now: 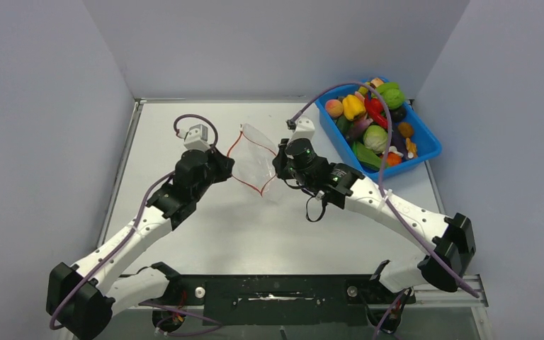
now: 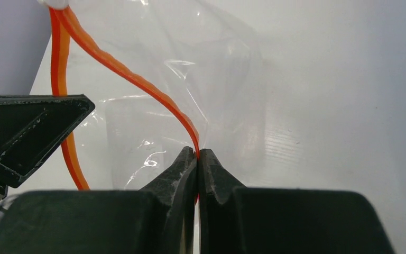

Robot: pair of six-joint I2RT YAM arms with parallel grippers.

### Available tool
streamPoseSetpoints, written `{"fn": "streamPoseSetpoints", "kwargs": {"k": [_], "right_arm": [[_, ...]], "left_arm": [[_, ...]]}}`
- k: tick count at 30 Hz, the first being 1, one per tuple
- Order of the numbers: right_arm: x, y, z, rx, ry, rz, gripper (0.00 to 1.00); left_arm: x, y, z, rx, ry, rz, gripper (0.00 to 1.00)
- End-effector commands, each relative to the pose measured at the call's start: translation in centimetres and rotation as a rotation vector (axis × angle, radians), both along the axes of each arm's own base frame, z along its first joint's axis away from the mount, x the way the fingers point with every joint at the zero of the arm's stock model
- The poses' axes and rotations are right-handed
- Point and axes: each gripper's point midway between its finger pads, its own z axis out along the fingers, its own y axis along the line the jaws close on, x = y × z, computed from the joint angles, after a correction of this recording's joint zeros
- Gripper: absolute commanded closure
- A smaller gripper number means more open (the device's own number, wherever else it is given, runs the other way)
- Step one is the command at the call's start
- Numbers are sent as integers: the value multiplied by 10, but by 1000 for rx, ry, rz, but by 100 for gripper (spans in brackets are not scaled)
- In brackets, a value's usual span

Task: Place the food in the zip-top bag and seal the zipper
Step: Open the zipper of the food storage bag.

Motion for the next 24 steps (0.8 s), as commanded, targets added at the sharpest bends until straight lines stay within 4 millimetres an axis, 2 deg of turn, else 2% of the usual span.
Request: {"fn": "streamPoseSetpoints", "kwargs": {"k": [1, 5, 9, 12, 14, 17, 19, 21, 24], "right_arm": [[12, -29, 38, 60, -101, -127, 100], [12, -42, 50, 101, -139, -162, 100], [8, -41, 51, 148, -147, -153, 100], [5, -30, 38, 167, -112, -116, 100], [3, -17, 23, 176, -75, -70, 100], [-1, 5, 13, 206, -37, 18, 98], [-4, 19, 10, 220, -21, 81, 94], [-6, 31, 7, 230, 0, 129, 89], [-5, 40, 1, 230, 27, 155, 84]], "left_arm": [[-1, 25, 26, 154, -28, 39, 100], [-3, 45, 35, 251, -32, 88, 100], [-3, 62, 47, 328, -53, 124, 100], [-4, 71, 61, 382, -69, 138, 100], [-5, 74, 73, 414, -77, 133, 100], [-10, 74, 81, 441, -94, 99, 100], [-14, 71, 76, 429, -105, 72, 100], [-17, 68, 63, 421, -93, 50, 100], [-19, 66, 45, 431, -60, 30, 100]]}}
